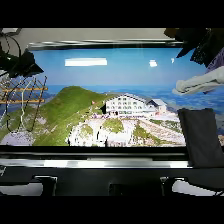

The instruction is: Fold the clothes and pants, and hang the long-sleeved shirts on hangers.

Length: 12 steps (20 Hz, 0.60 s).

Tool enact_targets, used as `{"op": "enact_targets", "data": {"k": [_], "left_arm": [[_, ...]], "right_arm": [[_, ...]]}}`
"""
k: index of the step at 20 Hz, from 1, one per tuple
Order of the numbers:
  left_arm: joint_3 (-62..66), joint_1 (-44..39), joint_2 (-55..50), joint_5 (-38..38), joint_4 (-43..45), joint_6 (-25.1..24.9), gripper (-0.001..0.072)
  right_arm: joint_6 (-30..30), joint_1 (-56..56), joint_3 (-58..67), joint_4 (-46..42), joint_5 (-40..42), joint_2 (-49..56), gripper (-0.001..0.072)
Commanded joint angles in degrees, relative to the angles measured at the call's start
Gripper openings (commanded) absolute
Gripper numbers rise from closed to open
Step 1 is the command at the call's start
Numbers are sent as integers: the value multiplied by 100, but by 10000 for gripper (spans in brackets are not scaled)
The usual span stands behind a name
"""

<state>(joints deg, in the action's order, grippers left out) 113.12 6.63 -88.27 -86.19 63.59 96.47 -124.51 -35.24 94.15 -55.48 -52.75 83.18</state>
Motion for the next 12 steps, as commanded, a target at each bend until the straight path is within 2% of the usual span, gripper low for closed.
{"op": "enact_targets", "data": {"k": [1, 4, 7, 12], "left_arm": [[0, 7, -2, 0, -15, 20, 17], [0, 7, 0, 0, -15, 20, 17], [0, 7, 2, -2, -55, 17, 17], [0, 7, 2, -149, -55, 13, 17]], "right_arm": [[-1067, -68, 13, -1134, -92, -173, 33], [-1482, -68, 17, -1467, -142, -389, 33], [-1657, -68, 17, -1598, -337, -584, 33], [-1910, -68, 17, -2072, -1392, -787, 33]]}}
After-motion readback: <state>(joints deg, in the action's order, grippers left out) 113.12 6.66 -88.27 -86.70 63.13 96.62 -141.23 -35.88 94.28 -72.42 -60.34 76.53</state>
